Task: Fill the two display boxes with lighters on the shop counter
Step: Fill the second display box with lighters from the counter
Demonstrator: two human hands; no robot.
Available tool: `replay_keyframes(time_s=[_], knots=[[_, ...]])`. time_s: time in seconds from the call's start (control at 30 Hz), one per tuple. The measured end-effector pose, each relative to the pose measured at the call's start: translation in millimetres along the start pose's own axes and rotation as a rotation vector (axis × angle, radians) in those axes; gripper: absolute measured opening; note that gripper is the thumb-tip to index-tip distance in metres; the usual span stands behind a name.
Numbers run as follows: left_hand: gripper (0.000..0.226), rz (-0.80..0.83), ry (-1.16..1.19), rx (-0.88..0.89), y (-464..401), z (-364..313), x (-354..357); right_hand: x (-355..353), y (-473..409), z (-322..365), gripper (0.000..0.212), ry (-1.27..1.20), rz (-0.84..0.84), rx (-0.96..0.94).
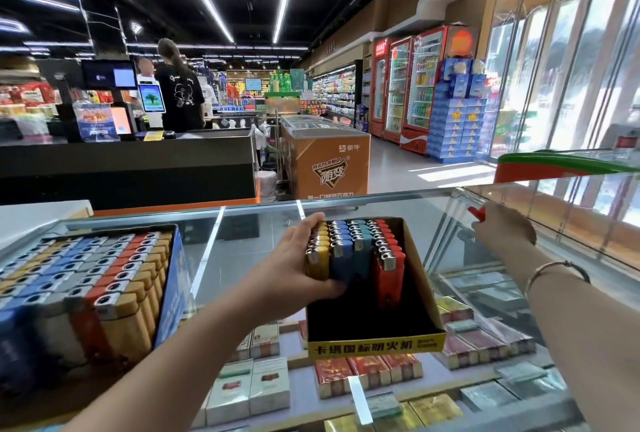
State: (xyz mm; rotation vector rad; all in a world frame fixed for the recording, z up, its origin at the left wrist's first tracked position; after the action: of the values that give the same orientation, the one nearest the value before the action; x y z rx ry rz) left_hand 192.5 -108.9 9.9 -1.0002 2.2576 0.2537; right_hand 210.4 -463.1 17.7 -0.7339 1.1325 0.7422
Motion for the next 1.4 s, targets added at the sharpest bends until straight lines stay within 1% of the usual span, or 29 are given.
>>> replay_keyframes(time_s=[0.07, 0.17, 0.3, 0.33, 0.4, 0.43, 0.47, 0.5, 0.57, 0.6, 0.63, 0.7, 0.77, 0.83, 0.87, 0.9, 0.97, 1.03, 1.1, 1.13, 1.2, 1.3, 1.33, 1.4], knots=[[0.1, 0.016, -0.009, -0.006, 0.5, -0.5, 0.1, -3.0, 3.6, -0.3, 0.015, -0.006, -0.022, 0.012], [0.1, 0.047, 0.019, -0.019, 1.8, 0.8, 0.1, -3.3, 8.8, 0.2, 0.017, -0.04, -0.037, 0.009], [0.097, 0.099, 0.049, -0.033, 3.3, -2.1, 1.0, -3.9, 14.6, 4.2, 0.032, -0.131, 0.008, 0.011], [0.097, 0.106, 0.057, -0.038, 4.1, -3.0, 0.3, -4.0, 17.0, 6.4, 0.032, -0.175, 0.03, 0.014], [0.095, 0.127, 0.043, -0.051, 6.1, -5.7, -1.9, -6.2, 24.0, 17.3, 0.015, -0.293, 0.063, -0.022], [0.094, 0.151, 0.041, -0.06, 7.3, -6.4, -2.7, -6.8, 27.9, 24.5, 0.01, -0.363, 0.087, -0.047], [0.094, 0.184, 0.056, -0.071, 8.9, -6.0, -3.0, -7.1, 31.5, 31.4, 0.014, -0.462, 0.112, -0.065], [0.094, 0.221, 0.082, -0.085, 11.1, -5.1, -3.2, -7.1, 36.4, 38.3, 0.022, -0.612, 0.146, -0.074], [0.094, 0.272, 0.114, -0.114, 16.9, -2.9, -5.2, -6.3, 49.3, 57.5, 0.044, -1.005, 0.247, -0.102], [0.093, 0.284, 0.113, -0.129, 19.3, -1.6, -6.6, -7.4, 57.5, 72.3, 0.051, -1.173, 0.308, -0.134], [0.092, 0.291, 0.111, -0.144, 21.9, -0.3, -7.8, -9.2, 67.3, 89.6, 0.054, -1.308, 0.379, -0.171], [0.09, 0.304, 0.114, -0.152, 25.8, 0.1, -10.2, -15.3, 87.8, 126.4, 0.047, -1.506, 0.51, -0.263], [0.088, 0.321, 0.144, -0.141, 29.3, -3.4, -12.3, -21.5, 104.2, 155.0, 0.03, -1.623, 0.577, -0.339], [0.089, 0.299, 0.164, -0.119, 30.8, -9.9, -15.8, -25.9, 115.4, 170.0, 0.013, -1.638, 0.581, -0.396], [0.088, 0.241, 0.135, -0.084, 30.0, -16.3, -20.4, -27.6, 119.5, 173.3, 0.008, -1.626, 0.572, -0.422], [0.083, 0.15, 0.09, -0.026, 29.3, -25.9, -26.6, -29.8, 124.1, 174.4, 0.005, -1.607, 0.559, -0.451], [0.065, -0.08, -0.014, 0.13, 34.3, -52.7, -37.7, -34.6, 133.8, 174.0, 0.006, -1.545, 0.536, -0.527], [0.056, -0.278, -0.221, 0.261, 45.4, -77.7, -40.4, -38.6, 144.8, 174.8, 0.01, -1.447, 0.529, -0.599], [0.055, -0.407, -0.463, 0.342, 54.8, -96.5, -34.2, -43.0, 154.9, 179.5, 0.014, -1.335, 0.524, -0.664], [0.051, -0.452, -0.531, 0.375, 58.6, -103.1, -31.7, -45.7, 160.3, 183.5, 0.015, -1.275, 0.52, -0.699], [0.041, -0.518, -0.562, 0.44, 66.0, -111.6, -30.0, -50.4, 171.2, 193.7, 0.014, -1.161, 0.51, -0.769], [0.023, -0.579, -0.549, 0.522, 72.9, -117.0, -28.6, -55.7, 182.6, 203.6, 0.014, -1.047, 0.461, -0.852], [0.02, -0.594, -0.52, 0.54, 74.6, -117.1, -30.1, -56.4, 183.8, 204.1, 0.016, -1.026, 0.456, -0.861], [0.017, -0.632, -0.414, 0.56, 78.9, -116.8, -38.5, -55.3, 181.9, 202.0, 0.021, -1.038, 0.496, -0.851]])
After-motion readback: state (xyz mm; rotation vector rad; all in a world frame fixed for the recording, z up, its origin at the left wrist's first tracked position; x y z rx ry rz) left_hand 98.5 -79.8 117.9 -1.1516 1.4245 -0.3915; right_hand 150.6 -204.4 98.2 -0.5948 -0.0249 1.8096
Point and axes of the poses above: each hand's wrist, its own y-axis away from the middle knuckle, its own x-axis out of the palm, z = x × y, the point moved 10 cm from there along -y, towards the middle knuckle, and after that the axes turned 14 degrees about z, right-handed, at the moved point
